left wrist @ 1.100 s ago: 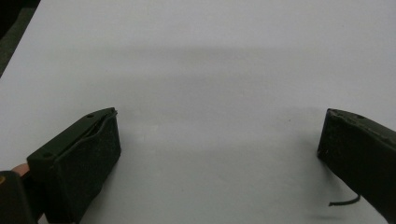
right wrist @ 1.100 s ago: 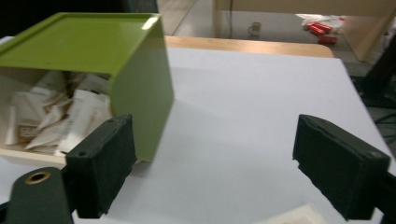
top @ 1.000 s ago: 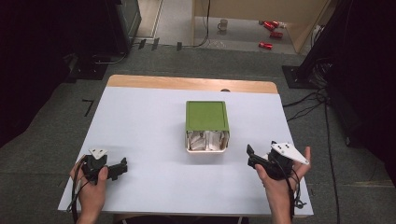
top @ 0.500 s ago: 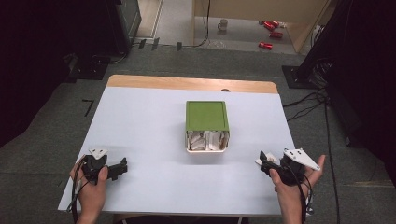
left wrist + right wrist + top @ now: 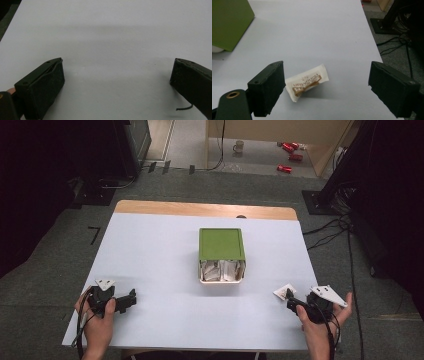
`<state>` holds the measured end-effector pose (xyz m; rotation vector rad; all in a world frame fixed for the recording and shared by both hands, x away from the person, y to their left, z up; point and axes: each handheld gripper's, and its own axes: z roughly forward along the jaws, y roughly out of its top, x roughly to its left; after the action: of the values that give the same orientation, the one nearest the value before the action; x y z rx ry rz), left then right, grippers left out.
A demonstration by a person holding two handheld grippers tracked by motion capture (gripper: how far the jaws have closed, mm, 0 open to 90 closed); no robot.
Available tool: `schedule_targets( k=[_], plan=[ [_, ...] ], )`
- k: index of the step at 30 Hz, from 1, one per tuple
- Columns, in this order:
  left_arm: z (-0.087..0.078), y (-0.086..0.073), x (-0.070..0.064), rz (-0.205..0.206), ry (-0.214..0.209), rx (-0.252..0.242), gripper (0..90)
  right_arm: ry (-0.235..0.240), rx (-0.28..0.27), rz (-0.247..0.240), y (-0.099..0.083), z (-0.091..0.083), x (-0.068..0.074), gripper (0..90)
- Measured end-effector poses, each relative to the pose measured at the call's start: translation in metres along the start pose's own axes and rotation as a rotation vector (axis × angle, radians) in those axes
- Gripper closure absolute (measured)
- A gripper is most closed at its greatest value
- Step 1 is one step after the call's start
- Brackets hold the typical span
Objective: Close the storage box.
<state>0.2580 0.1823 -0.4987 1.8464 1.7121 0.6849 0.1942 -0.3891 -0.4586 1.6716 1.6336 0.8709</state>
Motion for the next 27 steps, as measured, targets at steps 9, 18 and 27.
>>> schedule_targets(
  k=[9,18,27],
  plan=[
    [0.0,0.0,0.0,-0.001,0.0,-0.001,0.0,-0.019,0.055,-0.006,-0.015,0.007,-0.011,13.8],
    [0.0,0.0,0.0,-0.001,0.0,-0.001,0.0,-0.059,0.099,-0.026,-0.029,0.01,-0.023,14.1],
    [0.0,0.0,0.0,0.0,0.0,0.0,0.0,-0.044,0.123,-0.017,-0.041,0.016,-0.031,15.3]
  ],
)
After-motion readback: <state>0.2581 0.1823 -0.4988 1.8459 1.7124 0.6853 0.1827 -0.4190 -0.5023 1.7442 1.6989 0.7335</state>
